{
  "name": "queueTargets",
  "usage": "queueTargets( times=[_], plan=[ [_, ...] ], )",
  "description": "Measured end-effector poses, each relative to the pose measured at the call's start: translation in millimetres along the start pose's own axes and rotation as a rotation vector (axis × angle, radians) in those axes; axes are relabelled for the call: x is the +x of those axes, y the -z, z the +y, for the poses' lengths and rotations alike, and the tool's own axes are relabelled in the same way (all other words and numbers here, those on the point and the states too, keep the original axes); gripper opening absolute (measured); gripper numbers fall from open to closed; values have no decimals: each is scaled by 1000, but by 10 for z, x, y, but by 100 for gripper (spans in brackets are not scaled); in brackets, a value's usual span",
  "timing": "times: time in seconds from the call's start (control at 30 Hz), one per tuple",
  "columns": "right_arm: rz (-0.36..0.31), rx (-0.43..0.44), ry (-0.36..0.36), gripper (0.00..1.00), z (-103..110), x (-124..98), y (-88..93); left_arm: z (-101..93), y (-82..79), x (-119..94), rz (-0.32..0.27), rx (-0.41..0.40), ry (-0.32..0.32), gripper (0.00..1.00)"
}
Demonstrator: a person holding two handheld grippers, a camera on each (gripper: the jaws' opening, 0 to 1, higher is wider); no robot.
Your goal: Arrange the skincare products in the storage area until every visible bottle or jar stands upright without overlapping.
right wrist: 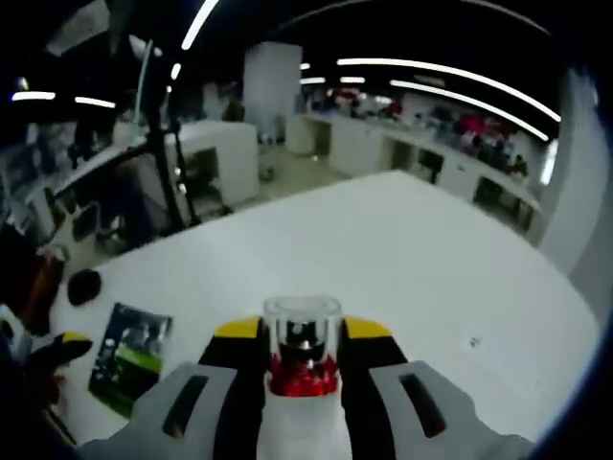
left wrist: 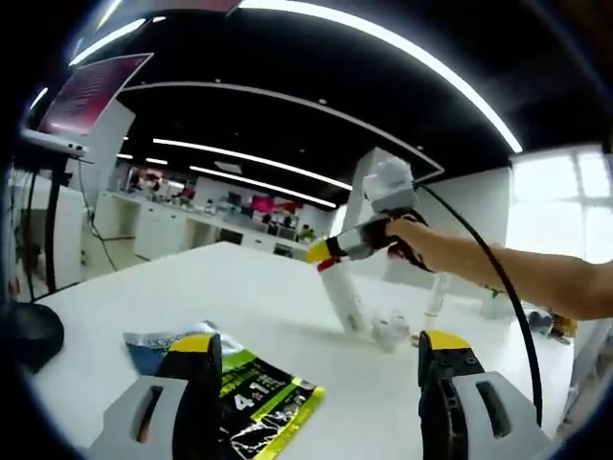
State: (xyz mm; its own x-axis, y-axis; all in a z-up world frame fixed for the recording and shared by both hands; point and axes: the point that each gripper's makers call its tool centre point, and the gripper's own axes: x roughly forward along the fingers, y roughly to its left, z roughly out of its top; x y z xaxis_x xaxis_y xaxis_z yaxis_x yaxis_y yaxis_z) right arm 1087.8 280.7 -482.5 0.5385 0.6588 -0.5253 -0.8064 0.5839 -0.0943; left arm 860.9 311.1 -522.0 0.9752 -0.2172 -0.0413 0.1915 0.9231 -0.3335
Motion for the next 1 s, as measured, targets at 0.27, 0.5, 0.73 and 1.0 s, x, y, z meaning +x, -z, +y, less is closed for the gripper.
queueTargets(
  times=[0.27,0.5,0.73,1.0],
  plan=[
    [-137,35,-4,27,90,-459,59,-86,35,48,-1,-11,22,87],
    [-195,59,-49,27,230,-676,119,-112,59,90,-1,-20,32,87],
    [-219,50,-65,27,429,-960,258,-128,95,111,1,-36,38,86],
    [-227,55,-72,27,540,-1228,366,-179,173,146,18,-49,50,86]
  ],
)
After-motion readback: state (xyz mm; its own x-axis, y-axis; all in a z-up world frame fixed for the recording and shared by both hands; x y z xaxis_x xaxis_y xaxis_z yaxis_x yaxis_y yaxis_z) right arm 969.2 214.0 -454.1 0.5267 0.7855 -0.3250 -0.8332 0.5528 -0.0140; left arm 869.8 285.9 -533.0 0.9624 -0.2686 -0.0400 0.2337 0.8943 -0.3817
